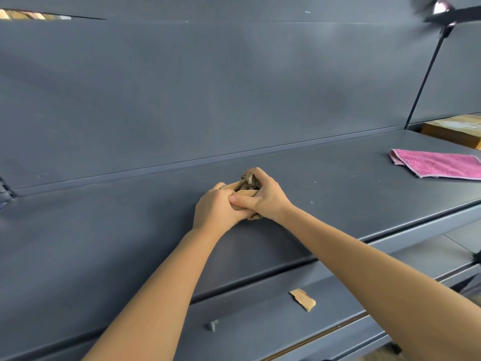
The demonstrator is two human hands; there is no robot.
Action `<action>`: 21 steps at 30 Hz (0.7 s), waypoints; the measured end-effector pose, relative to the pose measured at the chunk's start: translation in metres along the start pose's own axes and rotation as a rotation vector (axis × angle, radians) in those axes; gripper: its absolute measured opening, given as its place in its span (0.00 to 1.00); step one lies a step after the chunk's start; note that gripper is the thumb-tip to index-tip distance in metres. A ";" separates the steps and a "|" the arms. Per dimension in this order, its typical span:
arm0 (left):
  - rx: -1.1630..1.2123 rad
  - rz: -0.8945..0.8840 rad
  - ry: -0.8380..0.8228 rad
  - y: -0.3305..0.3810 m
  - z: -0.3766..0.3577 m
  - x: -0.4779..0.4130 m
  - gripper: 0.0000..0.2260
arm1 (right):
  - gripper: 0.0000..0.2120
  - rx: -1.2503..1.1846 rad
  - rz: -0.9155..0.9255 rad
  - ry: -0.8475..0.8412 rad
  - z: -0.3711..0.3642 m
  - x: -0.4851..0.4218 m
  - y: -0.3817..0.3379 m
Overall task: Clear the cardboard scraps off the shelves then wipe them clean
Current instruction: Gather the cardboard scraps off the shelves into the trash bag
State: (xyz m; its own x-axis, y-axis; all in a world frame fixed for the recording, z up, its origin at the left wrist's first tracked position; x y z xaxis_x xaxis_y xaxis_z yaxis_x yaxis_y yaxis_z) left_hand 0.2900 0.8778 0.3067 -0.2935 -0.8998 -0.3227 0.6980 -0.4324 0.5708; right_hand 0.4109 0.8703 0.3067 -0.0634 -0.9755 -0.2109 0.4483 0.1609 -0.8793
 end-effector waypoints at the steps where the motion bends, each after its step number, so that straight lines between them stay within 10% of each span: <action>1: 0.008 -0.009 0.014 0.001 0.001 0.001 0.14 | 0.23 0.001 0.005 0.012 0.001 0.001 -0.001; 21: 0.052 -0.072 0.197 0.079 0.015 0.055 0.22 | 0.31 0.086 0.202 0.108 0.056 0.069 -0.042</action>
State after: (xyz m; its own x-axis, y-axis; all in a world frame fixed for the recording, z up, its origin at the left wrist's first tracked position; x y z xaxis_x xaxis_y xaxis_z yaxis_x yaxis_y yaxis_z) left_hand 0.3191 0.7934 0.3447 -0.2050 -0.8399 -0.5025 0.6435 -0.5025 0.5774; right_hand 0.4380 0.7876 0.3526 -0.0578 -0.9024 -0.4269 0.5359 0.3328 -0.7760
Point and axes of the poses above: each hand's wrist, its own x-axis away from the middle knuckle, its own z-axis out of the back of the hand, y = z × x, the point moved 2 cm from there along -x, towards the middle knuckle, and after that the axes turned 1 degree about x, right-handed, at the moved point
